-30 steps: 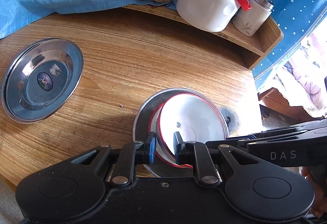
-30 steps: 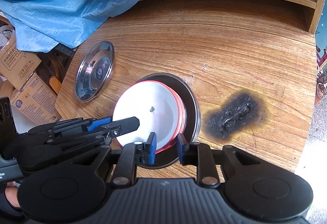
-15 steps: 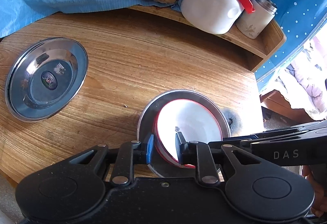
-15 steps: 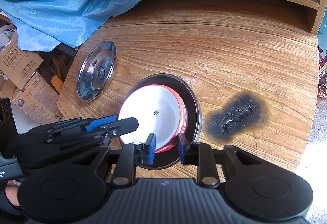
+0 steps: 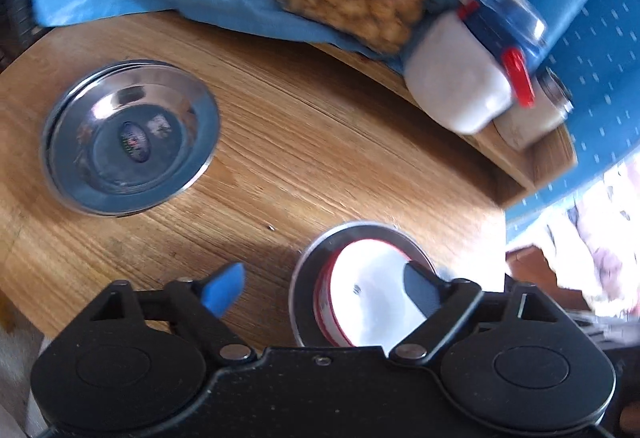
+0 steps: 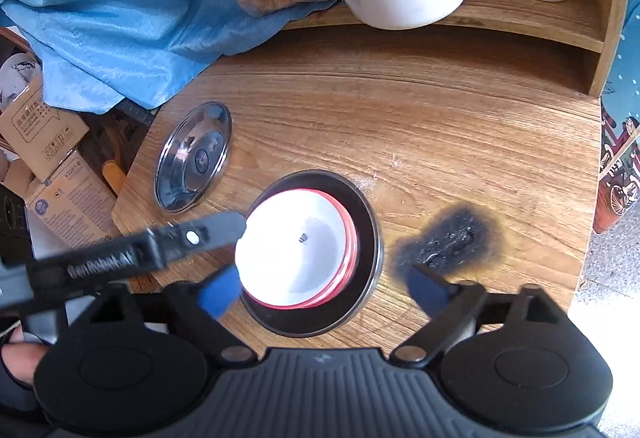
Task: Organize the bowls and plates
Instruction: 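Open both grippers and lift them off the nested bowls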
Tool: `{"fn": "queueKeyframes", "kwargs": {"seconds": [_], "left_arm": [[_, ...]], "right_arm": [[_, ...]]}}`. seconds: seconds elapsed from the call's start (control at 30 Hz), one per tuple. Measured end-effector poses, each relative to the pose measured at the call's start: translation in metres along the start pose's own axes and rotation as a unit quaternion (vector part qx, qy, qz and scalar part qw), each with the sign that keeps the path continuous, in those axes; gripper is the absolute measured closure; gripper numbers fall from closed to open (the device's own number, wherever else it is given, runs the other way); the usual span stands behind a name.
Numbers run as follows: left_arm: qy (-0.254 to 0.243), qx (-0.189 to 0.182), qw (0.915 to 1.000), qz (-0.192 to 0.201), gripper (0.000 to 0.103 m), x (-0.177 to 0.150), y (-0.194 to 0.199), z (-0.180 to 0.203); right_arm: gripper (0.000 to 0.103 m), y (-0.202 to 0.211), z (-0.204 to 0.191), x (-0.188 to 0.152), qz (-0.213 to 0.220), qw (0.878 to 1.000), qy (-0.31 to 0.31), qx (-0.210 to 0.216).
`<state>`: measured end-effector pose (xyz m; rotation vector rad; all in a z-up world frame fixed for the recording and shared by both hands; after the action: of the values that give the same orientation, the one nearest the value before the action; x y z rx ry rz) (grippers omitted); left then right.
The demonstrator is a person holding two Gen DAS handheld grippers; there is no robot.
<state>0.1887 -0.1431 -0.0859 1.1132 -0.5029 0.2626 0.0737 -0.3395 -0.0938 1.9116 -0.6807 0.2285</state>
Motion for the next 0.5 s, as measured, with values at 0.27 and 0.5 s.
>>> {"fn": "queueKeyframes", "kwargs": {"seconds": [0.27, 0.5], "left_arm": [[0.013, 0.048, 0.9988, -0.003, 0.001, 0.003, -0.001, -0.012], [-0.006, 0.083, 0.9965, 0.006, 0.001, 0.001, 0.000, -0.020]], "right_arm": [[0.000, 0.005, 0.006, 0.001, 0.037, 0.999, 0.018, -0.018], [0.000, 0.017, 0.002, 0.004, 0.104, 0.989, 0.079, -0.068]]}}
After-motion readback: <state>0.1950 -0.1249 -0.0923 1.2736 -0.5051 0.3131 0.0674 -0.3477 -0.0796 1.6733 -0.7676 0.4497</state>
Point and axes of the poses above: each gripper's, at about its wrist camera, not at the fingertips, and y roughly against the way its jaws point, z to its right, x to its top, the point moved 4 cm from there along -y, roughly the way its jaws point, and after that the axes turned 5 degrees about z, right-handed, at the moved point
